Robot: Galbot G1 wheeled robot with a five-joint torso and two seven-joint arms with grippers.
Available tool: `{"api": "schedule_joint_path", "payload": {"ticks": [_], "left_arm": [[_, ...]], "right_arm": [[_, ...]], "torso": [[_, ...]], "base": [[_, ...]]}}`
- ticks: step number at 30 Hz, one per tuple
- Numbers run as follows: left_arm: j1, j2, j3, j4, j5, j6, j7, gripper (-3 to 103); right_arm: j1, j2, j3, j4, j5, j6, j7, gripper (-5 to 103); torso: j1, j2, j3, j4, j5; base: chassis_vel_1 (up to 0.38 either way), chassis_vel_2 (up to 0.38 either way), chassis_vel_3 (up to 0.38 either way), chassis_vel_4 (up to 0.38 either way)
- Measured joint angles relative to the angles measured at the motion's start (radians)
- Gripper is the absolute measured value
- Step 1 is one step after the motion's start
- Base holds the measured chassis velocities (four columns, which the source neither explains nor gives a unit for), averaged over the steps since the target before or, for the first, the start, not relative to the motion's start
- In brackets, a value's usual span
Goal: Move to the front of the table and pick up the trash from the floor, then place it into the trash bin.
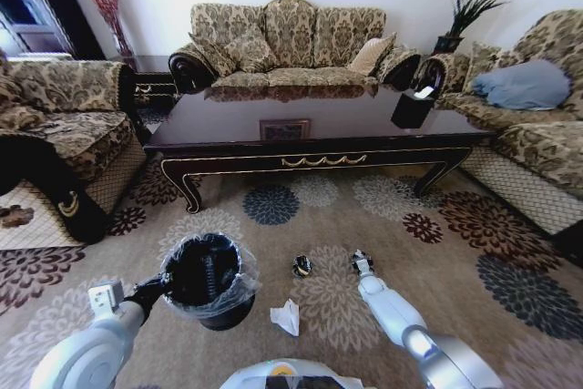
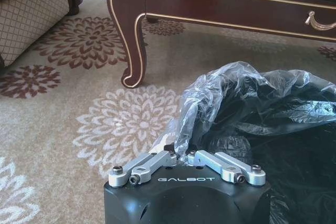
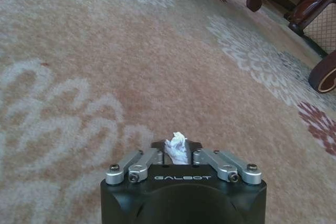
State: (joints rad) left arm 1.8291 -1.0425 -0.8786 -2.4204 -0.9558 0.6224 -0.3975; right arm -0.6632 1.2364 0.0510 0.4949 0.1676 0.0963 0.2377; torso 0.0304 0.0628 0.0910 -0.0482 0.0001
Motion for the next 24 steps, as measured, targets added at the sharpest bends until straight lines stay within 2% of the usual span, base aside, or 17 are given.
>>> {"api": "schedule_joint_path", "payload": {"ticks": [1,4,6,19,22,24], "left_arm": [[0.0,0.0,0.0,0.0,0.0,0.0,0.0,3],[-0.002,0.001,0.002,0.0,0.0,0.0,0.0,3],[-0.003,0.001,0.003,0.0,0.0,0.0,-0.001,3],[-0.019,0.003,0.013,0.007,0.0,0.0,-0.001,3],[-0.023,0.003,0.015,0.009,0.0,0.0,0.0,3],[-0.027,0.003,0.017,0.012,0.001,0.0,-0.001,3]], "right_arm": [[-0.001,-0.003,0.0,0.001,-0.001,0.0,0.0,19],[-0.009,-0.015,0.003,0.014,0.0,0.0,0.001,3],[-0.012,-0.019,0.004,0.021,0.001,0.0,0.001,2],[-0.083,-0.139,0.008,0.158,-0.001,0.088,-0.016,0],[-0.105,-0.16,0.016,0.202,0.003,0.126,-0.03,0],[-0.136,-0.193,0.023,0.271,0.045,0.19,-0.09,0]], "torso": [[0.0,0.0,0.0,0.0,-0.0001],[0.0,0.0,0.0,-0.0001,0.0],[0.0,0.0,0.0,-0.0001,-0.0001],[0.0,0.0,0.0,-0.0002,-0.0001],[0.0,0.0,0.0,-0.0002,0.0003],[0.0,0.0,0.0,0.0,0.0]], "base": [[0.0,0.0,0.0,0.0],[0.0,0.0,0.0,0.0],[0.0,0.0,0.0,0.0],[0.0,0.0,0.0,0.0],[0.0,0.0,0.0,0.0],[0.0,0.0,0.0,0.0]]}}
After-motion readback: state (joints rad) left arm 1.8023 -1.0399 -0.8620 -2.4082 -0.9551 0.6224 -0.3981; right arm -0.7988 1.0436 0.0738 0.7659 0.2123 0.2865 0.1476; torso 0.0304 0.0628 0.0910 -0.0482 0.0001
